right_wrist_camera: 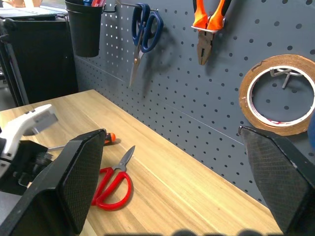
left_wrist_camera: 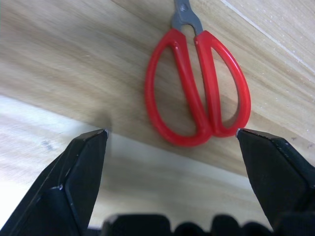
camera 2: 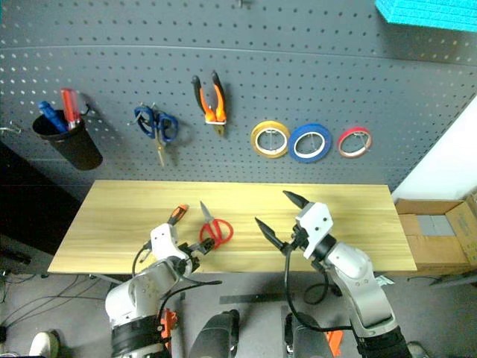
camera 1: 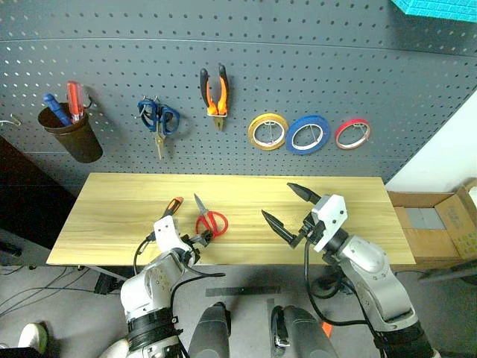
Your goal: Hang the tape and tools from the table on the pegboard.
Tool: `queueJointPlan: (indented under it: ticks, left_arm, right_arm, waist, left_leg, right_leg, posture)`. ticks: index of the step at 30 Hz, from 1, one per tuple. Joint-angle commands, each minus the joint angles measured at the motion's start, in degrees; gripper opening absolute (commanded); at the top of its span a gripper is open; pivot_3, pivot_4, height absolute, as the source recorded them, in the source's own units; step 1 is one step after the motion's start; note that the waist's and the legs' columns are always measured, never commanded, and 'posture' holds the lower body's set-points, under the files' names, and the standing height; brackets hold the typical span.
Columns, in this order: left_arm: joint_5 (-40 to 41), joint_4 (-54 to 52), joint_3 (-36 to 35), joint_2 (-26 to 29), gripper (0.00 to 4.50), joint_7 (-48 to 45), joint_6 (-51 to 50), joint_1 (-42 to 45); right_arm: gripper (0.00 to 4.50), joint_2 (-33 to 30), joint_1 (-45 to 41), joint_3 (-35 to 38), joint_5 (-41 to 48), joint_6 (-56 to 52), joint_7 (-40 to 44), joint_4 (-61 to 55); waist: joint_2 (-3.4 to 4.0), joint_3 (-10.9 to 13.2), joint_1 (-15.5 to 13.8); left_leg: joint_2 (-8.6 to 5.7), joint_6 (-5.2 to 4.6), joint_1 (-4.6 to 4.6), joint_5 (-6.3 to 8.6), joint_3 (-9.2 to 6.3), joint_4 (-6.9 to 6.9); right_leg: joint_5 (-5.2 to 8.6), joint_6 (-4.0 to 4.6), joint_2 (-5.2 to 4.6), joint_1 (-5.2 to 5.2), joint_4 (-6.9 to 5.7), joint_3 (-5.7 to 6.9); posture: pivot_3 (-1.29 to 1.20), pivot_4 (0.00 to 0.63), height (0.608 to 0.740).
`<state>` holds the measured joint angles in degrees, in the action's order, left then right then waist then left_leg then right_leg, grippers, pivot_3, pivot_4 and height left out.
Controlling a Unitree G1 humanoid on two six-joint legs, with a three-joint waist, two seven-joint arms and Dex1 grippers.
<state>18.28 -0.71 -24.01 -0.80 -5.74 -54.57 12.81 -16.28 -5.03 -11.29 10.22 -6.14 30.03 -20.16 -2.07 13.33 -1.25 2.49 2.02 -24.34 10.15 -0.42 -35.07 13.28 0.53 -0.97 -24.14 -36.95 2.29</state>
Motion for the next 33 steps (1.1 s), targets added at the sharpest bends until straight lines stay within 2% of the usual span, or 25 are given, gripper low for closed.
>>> queueJointPlan:
  ticks: [1, 12, 33]
  left_arm:
    - [1.7, 3.6, 0.5, 1.7, 4.48, -1.9, 2.5, 2.1]
    - [2.4, 16.0, 4.4, 4.8, 4.48, -6.9, 5.5, 7.1]
    - [4.9, 20.1, 11.3, 3.0, 4.48, -10.6, 2.2, 9.6]
  right_arm:
    - [4.5, -0.2, 0.4, 0.6, 0.4, -0.3, -0.3, -3.1]
    - [4.5, -0.7, -0.6, 1.4, 0.2, -0.6, -0.7, -3.1]
    - [4.5, -1.3, -1.0, 2.2, -0.2, -0.4, -1.2, -2.8]
  waist:
    - [-0.01, 0.0, 0.0]
    - [0.0, 0.0, 0.1]
    - [0.02, 0.0, 0.4]
  left_leg:
    - [0.0, 0.0, 0.0, 0.0, 0.0, 0.0]
    - [0.0, 0.0, 0.01, 0.0, 0.02, 0.0]
    - [-0.05, 0.0, 0.03, 0.0, 0.08, 0.0]
  right_leg:
    - [0.0, 0.0, 0.0, 0.0, 0.0, 0.01]
    - [-0.02, -0.04, -0.01, 0.01, -0.01, 0.01]
    - [-0.1, -0.18, -0.02, 0.01, -0.01, 0.0]
  posture:
    - [0.01, 0.24, 0.74]
    - [-0.02, 0.235, 0.74]
    - [-0.05, 0.224, 0.74]
